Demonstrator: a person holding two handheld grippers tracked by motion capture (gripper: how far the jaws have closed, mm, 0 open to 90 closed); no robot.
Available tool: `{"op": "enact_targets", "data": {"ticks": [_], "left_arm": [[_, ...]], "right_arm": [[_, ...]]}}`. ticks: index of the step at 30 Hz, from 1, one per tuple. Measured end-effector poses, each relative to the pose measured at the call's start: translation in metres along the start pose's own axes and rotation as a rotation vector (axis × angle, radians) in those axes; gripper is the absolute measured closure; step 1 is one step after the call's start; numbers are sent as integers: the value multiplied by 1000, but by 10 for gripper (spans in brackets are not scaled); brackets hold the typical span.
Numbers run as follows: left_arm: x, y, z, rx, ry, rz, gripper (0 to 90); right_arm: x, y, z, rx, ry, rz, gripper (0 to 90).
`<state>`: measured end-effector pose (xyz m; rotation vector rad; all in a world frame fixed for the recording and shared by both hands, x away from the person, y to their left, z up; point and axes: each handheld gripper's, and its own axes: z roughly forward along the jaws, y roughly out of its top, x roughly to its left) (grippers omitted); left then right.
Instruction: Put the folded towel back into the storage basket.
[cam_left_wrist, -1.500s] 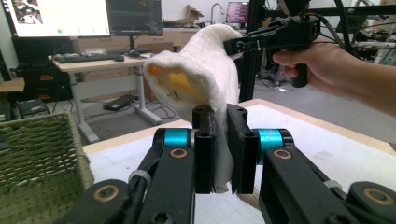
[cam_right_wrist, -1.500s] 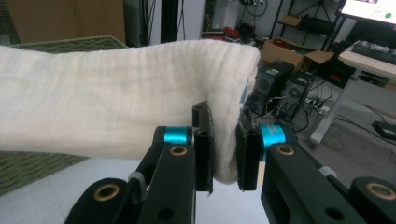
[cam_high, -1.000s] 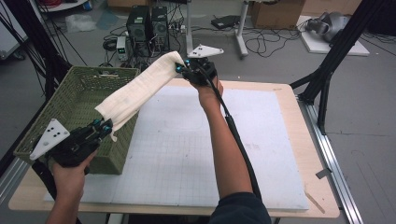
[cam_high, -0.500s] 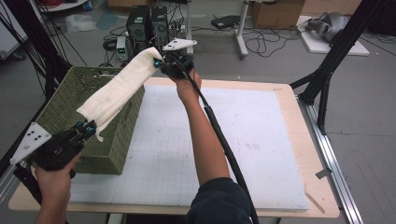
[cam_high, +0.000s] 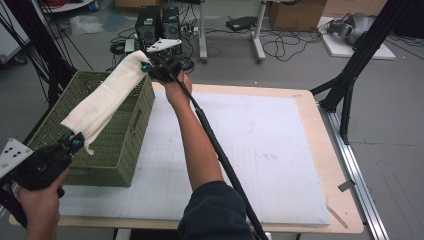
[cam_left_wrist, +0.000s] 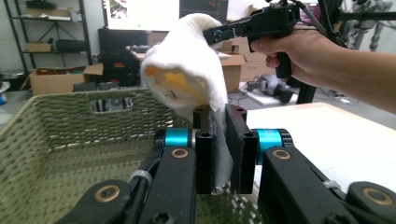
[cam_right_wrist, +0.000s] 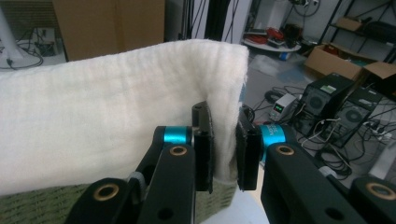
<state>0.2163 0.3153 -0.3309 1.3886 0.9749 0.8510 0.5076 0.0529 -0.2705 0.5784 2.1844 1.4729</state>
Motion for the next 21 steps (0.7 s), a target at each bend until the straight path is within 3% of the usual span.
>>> {"op": "enact_targets", "data": {"ticks": [16,19,21], "left_arm": [[19,-7,-16,48,87,-13,813],[21,-6,-17,46,128,-40,683],[22,-5,-20,34,154,-37,585]], "right_arm": [[34,7,61,75,5,-23,803],[42,6,71,100,-11,-45,793],[43,4,76,108,-13,-25,717]]}}
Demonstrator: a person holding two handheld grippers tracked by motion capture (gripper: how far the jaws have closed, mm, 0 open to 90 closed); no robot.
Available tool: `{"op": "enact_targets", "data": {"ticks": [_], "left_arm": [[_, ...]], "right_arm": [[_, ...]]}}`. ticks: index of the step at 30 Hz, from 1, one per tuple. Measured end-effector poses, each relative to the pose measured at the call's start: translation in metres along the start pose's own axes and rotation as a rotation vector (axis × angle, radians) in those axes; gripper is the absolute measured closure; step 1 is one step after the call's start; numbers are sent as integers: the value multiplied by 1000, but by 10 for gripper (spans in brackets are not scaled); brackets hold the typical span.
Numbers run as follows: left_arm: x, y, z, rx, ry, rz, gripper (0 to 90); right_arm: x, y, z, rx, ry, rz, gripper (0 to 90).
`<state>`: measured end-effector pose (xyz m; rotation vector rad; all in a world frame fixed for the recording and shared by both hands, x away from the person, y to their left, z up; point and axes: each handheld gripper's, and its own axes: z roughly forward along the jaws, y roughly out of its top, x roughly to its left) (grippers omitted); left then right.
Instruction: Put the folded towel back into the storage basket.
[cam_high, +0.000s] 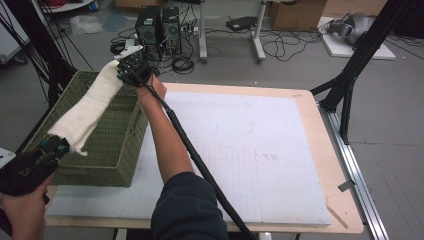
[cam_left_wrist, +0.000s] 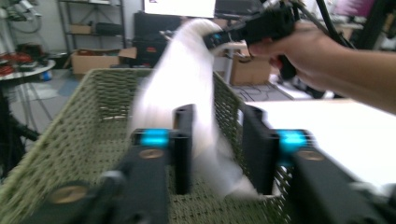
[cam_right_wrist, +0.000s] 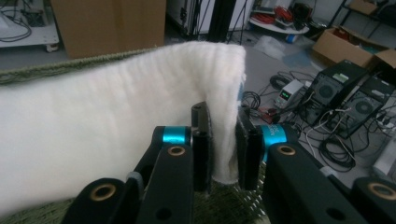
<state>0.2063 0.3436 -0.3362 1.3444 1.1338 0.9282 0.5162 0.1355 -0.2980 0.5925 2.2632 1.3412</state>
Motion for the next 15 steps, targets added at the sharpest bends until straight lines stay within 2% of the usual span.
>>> {"op": "enact_targets", "data": {"ticks": [1,4,8,11,15], "left_arm": [[0,1,-2,-11,18,6,552],[2,4,-6,-37,31,-5,508],[3,4,-5,-48,15,-38,476],[2,5,-3,-49,-1,-49,438],[-3,7,1,-50,-49,-63,383]], "right_arm": [[0,-1,2,-5,2,11,647],[1,-3,4,10,11,40,576],[2,-1,0,17,11,24,515],[1,0,-7,-2,18,19,484],[-3,-3,-22,-28,29,40,441]]}}
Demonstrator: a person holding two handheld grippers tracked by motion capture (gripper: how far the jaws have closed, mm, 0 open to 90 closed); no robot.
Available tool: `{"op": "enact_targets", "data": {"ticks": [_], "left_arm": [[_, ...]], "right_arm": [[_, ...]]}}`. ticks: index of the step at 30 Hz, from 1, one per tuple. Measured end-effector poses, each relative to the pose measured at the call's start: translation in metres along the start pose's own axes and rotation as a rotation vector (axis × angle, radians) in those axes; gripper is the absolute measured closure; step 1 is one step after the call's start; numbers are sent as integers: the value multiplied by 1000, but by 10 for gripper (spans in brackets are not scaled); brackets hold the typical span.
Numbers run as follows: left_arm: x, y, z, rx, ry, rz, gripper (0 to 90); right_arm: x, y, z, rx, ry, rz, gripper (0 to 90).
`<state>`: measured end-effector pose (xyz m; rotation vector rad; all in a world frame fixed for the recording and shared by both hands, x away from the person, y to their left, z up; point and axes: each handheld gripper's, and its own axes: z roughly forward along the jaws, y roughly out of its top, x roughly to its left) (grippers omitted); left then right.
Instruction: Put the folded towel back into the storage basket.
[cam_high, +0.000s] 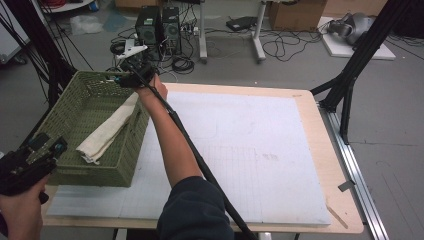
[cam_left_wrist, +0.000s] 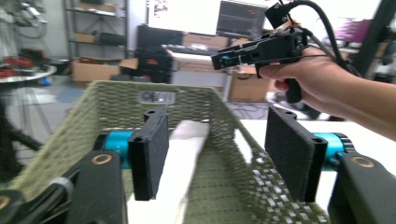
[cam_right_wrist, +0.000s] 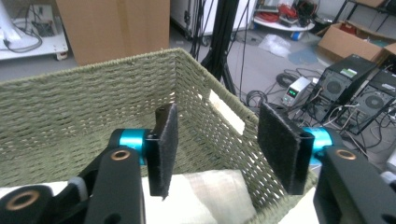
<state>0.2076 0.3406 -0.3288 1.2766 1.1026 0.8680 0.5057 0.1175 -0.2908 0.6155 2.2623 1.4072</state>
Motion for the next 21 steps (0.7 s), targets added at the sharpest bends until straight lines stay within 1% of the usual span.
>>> {"op": "enact_targets", "data": {"ticks": [3,6,7,8,10,11,14,16,17,21], "left_arm": [[-6,2,5,0,-34,-1,375],[-13,3,10,5,-62,1,341],[-15,3,13,10,-66,1,316],[-18,4,15,13,-64,-4,281],[-22,5,20,26,-62,-10,233],[-24,5,23,33,-67,-12,211],[-30,5,31,39,-104,-16,202],[-35,4,36,42,-138,-24,200],[-38,3,39,45,-153,-23,199],[-48,3,48,58,-191,-5,189]], "right_arm": [[-6,-6,-15,-12,6,-6,421],[-16,-14,-32,-25,23,20,392],[-19,-17,-39,-26,26,34,378],[-23,-19,-45,-30,26,37,355],[-30,-24,-58,-30,27,58,323],[-33,-27,-64,-29,25,61,310],[-41,-35,-84,-30,21,68,272],[-45,-40,-97,-23,16,66,255],[-47,-43,-103,-26,17,67,248],[-57,-52,-125,-18,1,84,217]]}}
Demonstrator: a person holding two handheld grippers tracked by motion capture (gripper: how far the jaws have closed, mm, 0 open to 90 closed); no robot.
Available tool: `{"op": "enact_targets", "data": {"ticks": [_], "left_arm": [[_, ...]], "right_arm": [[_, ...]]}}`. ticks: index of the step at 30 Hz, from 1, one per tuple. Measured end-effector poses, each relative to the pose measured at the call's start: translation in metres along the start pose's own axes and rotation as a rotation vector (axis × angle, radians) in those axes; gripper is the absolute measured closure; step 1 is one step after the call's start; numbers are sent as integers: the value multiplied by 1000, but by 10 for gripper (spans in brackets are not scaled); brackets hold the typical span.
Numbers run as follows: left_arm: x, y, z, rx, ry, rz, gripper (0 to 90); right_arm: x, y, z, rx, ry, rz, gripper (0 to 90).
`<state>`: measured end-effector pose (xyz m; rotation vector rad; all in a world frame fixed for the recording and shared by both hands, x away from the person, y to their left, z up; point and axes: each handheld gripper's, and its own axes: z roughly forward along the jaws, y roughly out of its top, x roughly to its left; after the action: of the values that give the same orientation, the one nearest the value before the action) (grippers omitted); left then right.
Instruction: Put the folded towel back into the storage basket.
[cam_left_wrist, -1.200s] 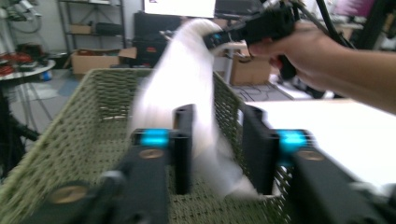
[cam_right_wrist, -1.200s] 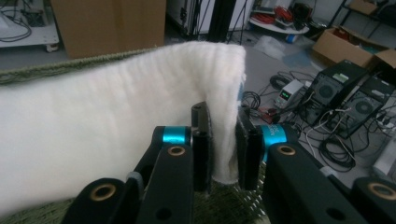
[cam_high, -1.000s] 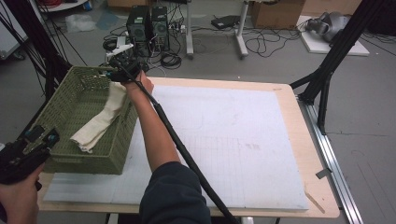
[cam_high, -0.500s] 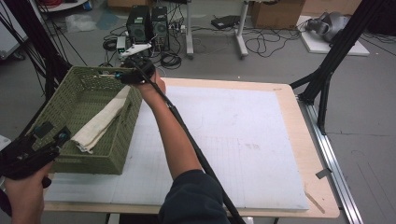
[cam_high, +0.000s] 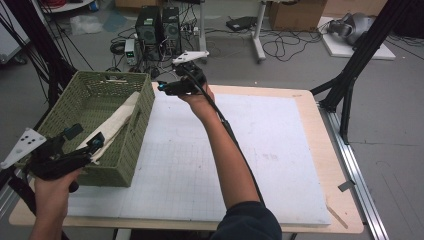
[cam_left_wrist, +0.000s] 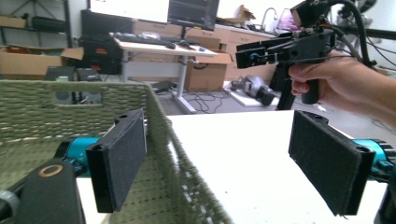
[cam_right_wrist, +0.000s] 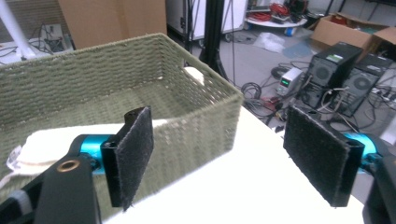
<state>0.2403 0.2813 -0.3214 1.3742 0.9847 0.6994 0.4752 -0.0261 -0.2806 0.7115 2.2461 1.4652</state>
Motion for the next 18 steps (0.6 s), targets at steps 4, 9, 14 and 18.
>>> {"op": "enact_targets", "data": {"ticks": [4,9,14,18], "left_arm": [[-7,1,9,6,-46,0,189],[-17,2,19,6,-111,11,189],[-26,1,30,27,-159,32,187],[-33,-1,38,32,-212,36,187]], "right_arm": [[-8,-7,-21,-1,-12,7,198],[-15,-17,-45,6,-30,7,175],[-22,-30,-71,5,-46,21,162],[-28,-43,-92,4,-68,31,161]]}}
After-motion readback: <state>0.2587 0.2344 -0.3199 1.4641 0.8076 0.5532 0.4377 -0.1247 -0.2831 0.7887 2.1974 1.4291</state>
